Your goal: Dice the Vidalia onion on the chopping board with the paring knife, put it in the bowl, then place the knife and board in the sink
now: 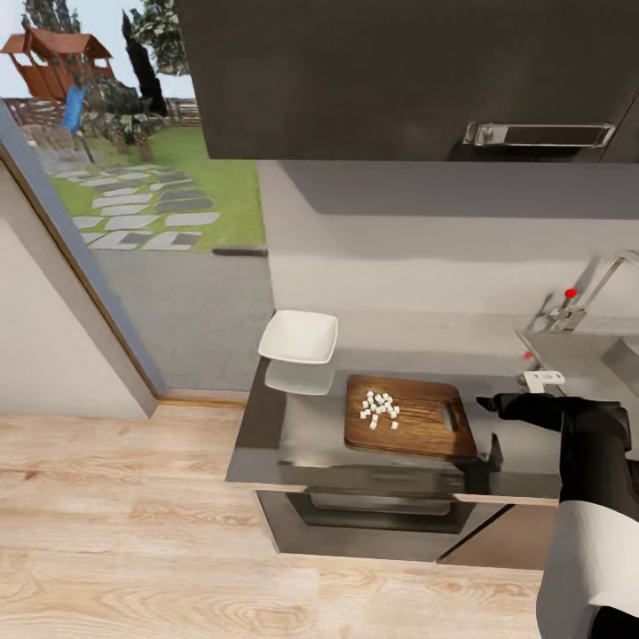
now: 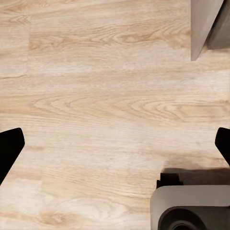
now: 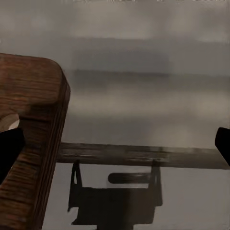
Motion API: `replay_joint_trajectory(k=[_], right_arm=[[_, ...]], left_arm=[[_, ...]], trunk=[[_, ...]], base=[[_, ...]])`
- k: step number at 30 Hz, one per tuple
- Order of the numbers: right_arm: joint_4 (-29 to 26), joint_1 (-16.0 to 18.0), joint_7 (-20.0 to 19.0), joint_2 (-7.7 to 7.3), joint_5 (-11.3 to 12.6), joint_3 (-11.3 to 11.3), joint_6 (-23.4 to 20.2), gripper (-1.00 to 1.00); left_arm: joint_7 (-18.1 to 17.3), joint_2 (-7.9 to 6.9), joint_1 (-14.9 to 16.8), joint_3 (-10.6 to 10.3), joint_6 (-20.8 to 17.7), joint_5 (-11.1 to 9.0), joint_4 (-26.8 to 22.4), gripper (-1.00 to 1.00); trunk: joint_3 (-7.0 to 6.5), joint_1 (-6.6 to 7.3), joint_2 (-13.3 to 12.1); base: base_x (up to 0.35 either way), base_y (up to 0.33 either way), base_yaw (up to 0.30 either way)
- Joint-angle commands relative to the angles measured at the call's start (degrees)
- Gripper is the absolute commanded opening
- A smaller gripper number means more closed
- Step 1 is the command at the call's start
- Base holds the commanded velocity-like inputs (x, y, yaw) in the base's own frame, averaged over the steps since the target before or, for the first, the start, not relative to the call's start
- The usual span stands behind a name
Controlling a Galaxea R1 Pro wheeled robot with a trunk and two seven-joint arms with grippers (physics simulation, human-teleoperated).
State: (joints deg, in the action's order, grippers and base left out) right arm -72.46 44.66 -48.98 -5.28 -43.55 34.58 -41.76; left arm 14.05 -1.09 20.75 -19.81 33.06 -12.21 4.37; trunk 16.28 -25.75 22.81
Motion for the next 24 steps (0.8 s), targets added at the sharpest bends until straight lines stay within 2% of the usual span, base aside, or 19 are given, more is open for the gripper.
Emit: replay_joint_trajectory(k=[1,4,13,20,24], right_arm=[[-0.05,0.06,-0.63,0.01,-0.18,0.15,-0.08,1.0],[-0.05,0.05,-1.24,0.01,0.2,0.19,-0.07,1.0],[-0.05,0.04,-2.51,-0.02,0.28,0.15,-0.07,1.0],[0.11,0.05,-2.47,-0.06,0.23,0.14,0.0,1.0],[3.89,0.05,-2.15,-0.08,0.14,0.34,4.19,1.0]], left_arm=[[0.1,0.03,0.08,-0.49,0.31,-0.36,0.2,1.0],[0.1,0.03,0.08,-0.49,0.26,-0.36,0.2,1.0],[0.02,0.03,0.08,-0.49,-1.78,-0.36,0.2,1.0],[0.01,0.03,0.08,-0.49,-1.85,-0.36,0.2,1.0],[0.01,0.03,0.08,-0.49,-1.87,-0.36,0.2,1.0]], trunk=[[0.11,-0.03,0.11],[0.11,-0.03,0.11],[0.11,-0.03,0.11],[0.11,-0.03,0.11],[0.11,-0.03,0.11]], base=[[0.0,0.009,0.0],[0.0,0.094,0.0],[0.0,0.251,0.0],[0.0,0.027,0.0],[0.0,0.0,0.0]])
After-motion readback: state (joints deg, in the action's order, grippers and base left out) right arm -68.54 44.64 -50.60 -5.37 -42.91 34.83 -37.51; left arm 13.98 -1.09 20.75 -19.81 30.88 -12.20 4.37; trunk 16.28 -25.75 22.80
